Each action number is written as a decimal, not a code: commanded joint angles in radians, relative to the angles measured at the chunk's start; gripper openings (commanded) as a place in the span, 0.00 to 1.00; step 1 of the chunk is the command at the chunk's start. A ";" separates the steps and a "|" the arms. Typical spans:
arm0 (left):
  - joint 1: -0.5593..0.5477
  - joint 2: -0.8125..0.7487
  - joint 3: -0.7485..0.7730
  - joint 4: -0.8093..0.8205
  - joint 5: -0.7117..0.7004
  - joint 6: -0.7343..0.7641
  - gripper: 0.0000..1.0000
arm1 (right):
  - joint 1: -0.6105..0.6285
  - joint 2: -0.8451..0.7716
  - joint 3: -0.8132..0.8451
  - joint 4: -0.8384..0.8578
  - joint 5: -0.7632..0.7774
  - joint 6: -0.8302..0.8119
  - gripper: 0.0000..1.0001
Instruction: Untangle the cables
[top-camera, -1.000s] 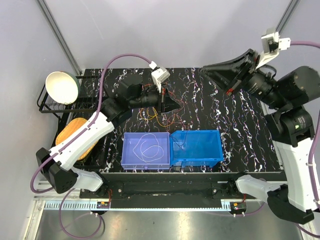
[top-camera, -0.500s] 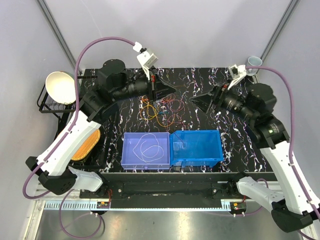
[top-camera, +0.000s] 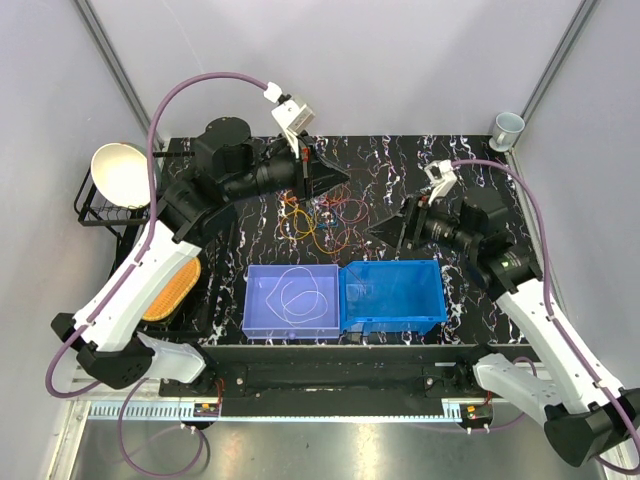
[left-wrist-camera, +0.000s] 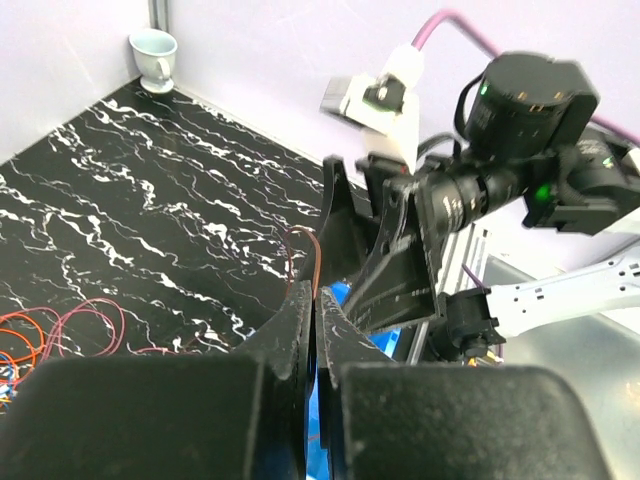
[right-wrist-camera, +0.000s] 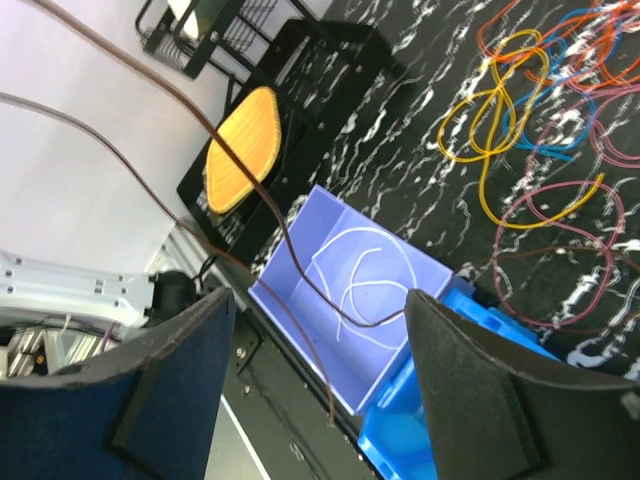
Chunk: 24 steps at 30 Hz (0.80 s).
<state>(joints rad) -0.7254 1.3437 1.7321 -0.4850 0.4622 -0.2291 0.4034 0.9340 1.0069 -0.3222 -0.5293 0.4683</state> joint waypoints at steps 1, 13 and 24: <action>-0.003 0.006 0.043 0.017 -0.030 0.019 0.00 | 0.041 0.009 -0.028 0.132 -0.041 0.036 0.72; -0.002 0.012 0.038 0.017 -0.048 0.025 0.00 | 0.118 0.120 -0.025 0.225 0.009 0.035 0.49; -0.002 -0.020 -0.025 0.002 -0.125 0.047 0.00 | 0.124 0.100 0.119 0.083 0.129 -0.046 0.00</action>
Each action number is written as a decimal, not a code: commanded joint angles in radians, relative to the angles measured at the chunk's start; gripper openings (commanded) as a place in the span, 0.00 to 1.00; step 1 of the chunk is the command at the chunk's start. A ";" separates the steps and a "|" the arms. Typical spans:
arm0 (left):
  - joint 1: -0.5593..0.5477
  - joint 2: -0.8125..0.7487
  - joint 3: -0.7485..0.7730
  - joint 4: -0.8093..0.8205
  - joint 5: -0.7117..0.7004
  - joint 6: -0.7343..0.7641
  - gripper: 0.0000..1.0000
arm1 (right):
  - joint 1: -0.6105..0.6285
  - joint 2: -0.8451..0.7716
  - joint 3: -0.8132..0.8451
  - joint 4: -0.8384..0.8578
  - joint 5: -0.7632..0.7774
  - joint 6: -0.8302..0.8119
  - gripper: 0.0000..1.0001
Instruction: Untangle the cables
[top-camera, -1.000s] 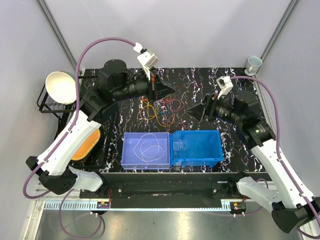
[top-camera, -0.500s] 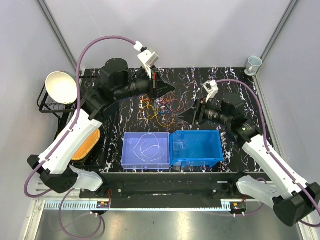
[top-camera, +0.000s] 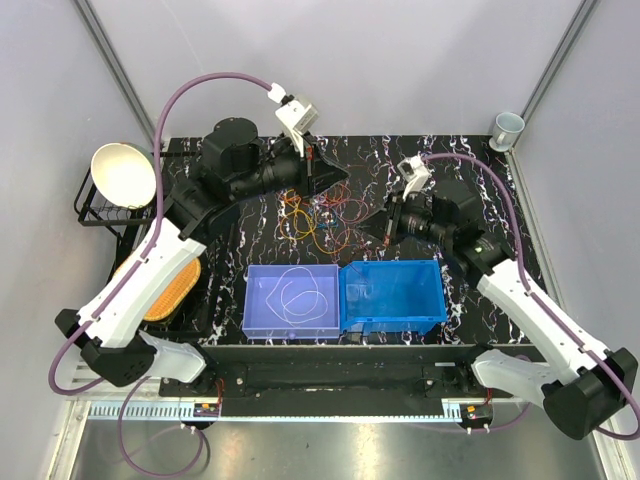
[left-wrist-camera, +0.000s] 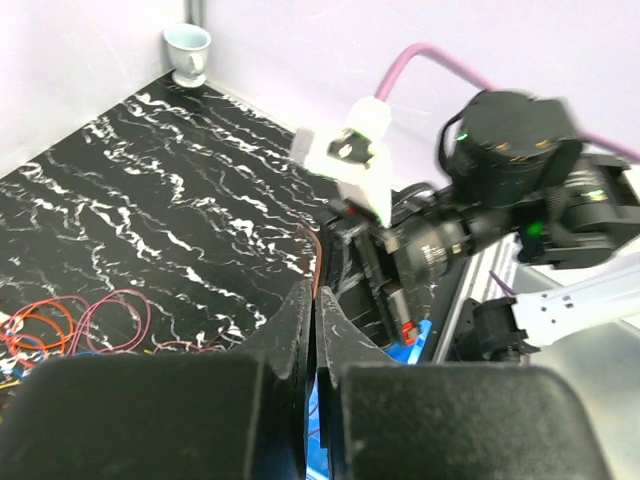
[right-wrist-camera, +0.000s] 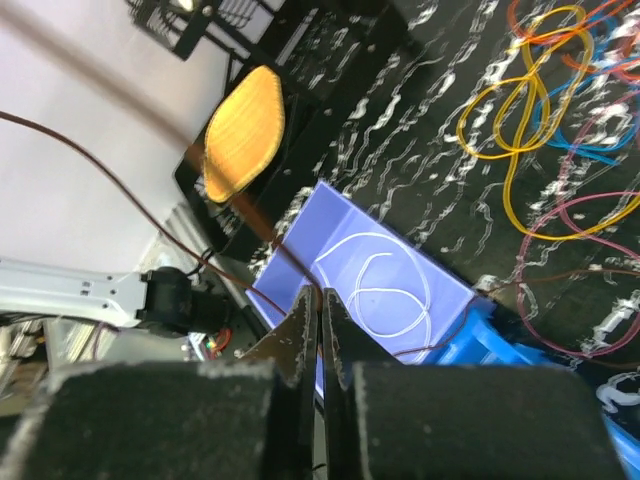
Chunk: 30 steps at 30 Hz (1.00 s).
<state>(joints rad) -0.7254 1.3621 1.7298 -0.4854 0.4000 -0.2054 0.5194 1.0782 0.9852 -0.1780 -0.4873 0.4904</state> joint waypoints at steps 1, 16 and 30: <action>0.000 -0.041 -0.045 0.005 -0.067 0.023 0.00 | 0.007 -0.050 0.224 -0.111 0.108 -0.084 0.00; -0.075 0.049 -0.280 0.232 0.034 -0.178 0.00 | 0.008 -0.049 0.653 -0.149 0.078 -0.096 0.00; -0.086 0.026 -0.206 0.077 -0.053 -0.100 0.93 | 0.007 -0.075 0.773 -0.238 0.096 -0.118 0.00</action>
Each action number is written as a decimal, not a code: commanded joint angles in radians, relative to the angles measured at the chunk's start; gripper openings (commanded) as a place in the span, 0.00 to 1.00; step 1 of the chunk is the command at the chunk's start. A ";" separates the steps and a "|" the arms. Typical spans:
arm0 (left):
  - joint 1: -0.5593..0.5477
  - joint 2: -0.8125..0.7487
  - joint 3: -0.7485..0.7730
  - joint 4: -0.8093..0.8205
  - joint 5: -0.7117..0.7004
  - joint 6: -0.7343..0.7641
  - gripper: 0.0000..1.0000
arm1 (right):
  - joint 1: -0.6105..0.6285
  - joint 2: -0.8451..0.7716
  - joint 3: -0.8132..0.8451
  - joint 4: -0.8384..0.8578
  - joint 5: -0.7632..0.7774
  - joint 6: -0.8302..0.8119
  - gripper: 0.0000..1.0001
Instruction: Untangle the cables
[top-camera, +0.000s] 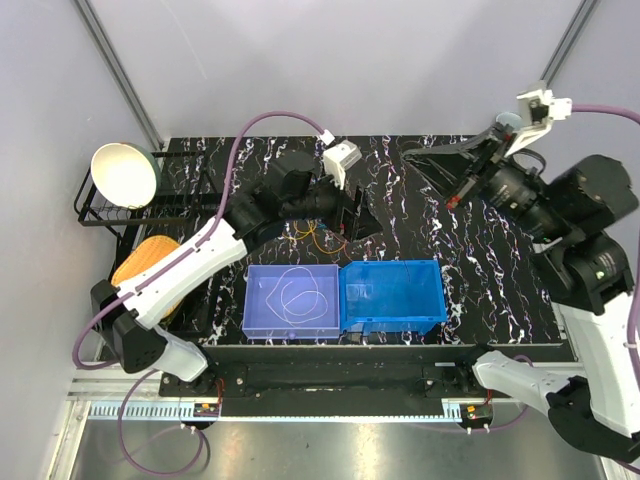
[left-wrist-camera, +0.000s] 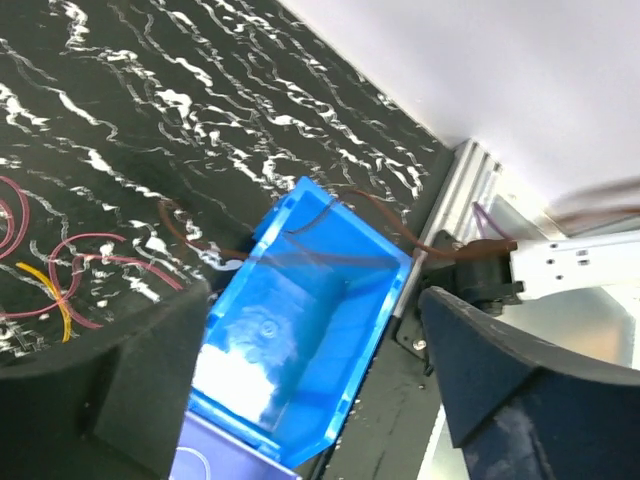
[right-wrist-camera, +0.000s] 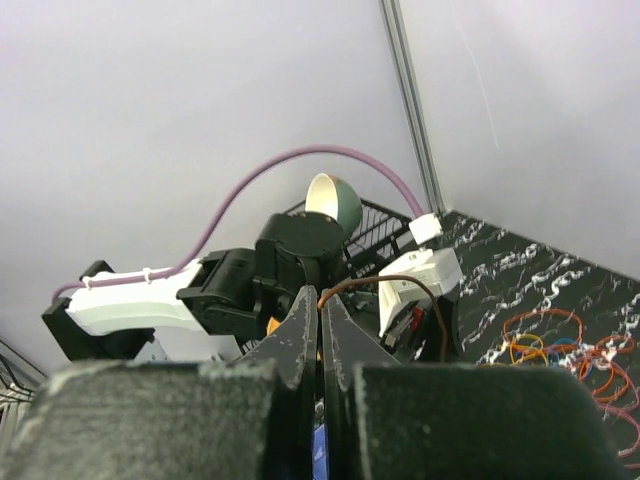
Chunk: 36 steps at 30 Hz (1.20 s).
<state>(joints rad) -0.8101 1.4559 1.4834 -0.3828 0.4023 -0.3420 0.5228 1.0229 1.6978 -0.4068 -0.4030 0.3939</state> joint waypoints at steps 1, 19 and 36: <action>-0.001 -0.080 0.031 -0.036 -0.068 0.041 0.99 | 0.005 -0.021 0.069 -0.013 0.010 -0.024 0.00; 0.000 -0.276 -0.462 0.088 -0.204 -0.045 0.97 | 0.005 -0.030 0.207 -0.069 -0.033 -0.001 0.00; -0.034 0.060 -0.313 0.229 -0.402 0.336 0.95 | 0.003 -0.029 0.229 -0.102 -0.005 -0.075 0.00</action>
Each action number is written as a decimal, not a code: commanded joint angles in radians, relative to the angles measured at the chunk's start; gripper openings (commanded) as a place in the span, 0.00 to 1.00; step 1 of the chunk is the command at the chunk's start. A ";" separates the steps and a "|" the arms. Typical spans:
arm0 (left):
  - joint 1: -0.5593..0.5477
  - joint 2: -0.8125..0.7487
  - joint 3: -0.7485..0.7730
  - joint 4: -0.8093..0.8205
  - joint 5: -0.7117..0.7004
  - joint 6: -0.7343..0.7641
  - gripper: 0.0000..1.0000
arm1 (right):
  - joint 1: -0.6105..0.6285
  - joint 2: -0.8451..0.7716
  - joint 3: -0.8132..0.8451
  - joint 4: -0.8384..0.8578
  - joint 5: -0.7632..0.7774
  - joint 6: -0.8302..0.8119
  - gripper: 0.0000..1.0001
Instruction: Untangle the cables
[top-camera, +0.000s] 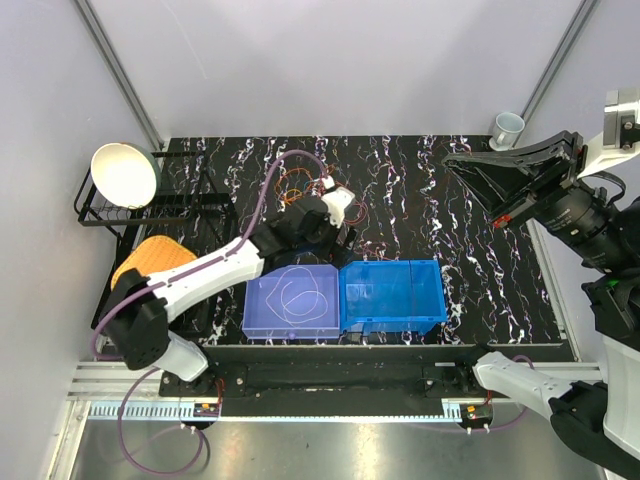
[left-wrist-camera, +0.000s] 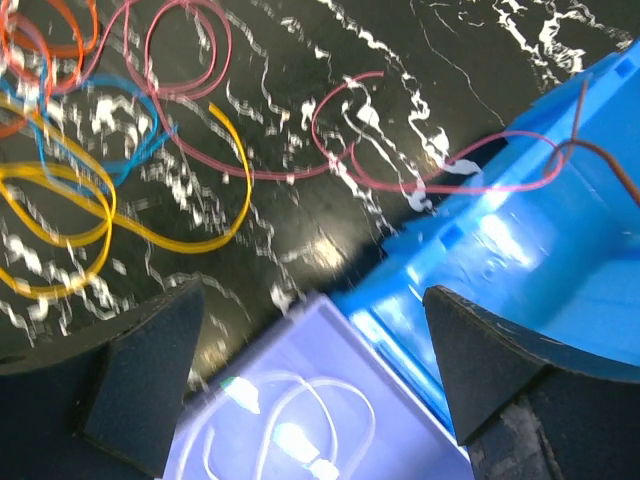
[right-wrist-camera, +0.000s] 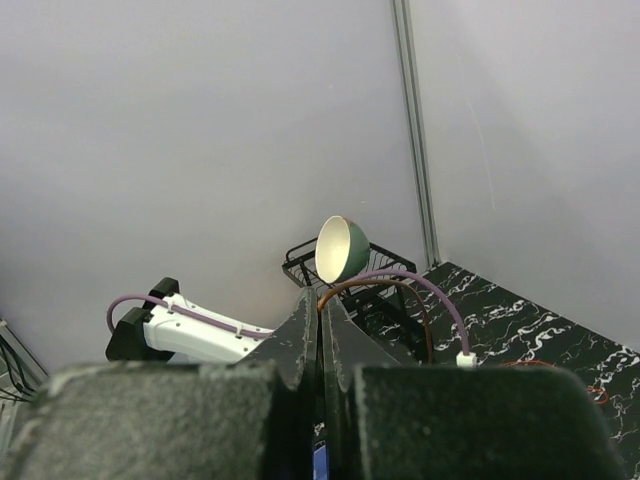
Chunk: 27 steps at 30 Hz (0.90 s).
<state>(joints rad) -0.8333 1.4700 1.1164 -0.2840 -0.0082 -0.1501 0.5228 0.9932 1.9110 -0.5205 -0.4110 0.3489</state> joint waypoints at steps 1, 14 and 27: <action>-0.010 0.053 0.054 0.146 0.045 0.171 0.95 | 0.005 0.004 0.017 0.011 0.005 -0.031 0.00; -0.010 0.164 0.129 0.207 0.270 0.215 0.93 | 0.005 0.044 0.094 0.004 0.047 -0.070 0.00; -0.010 0.265 0.154 0.417 0.478 0.095 0.90 | 0.005 0.159 0.235 0.004 0.169 -0.140 0.00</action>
<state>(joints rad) -0.8398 1.7149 1.2110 -0.0395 0.3744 0.0097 0.5228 1.0931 2.0769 -0.5228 -0.3141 0.2531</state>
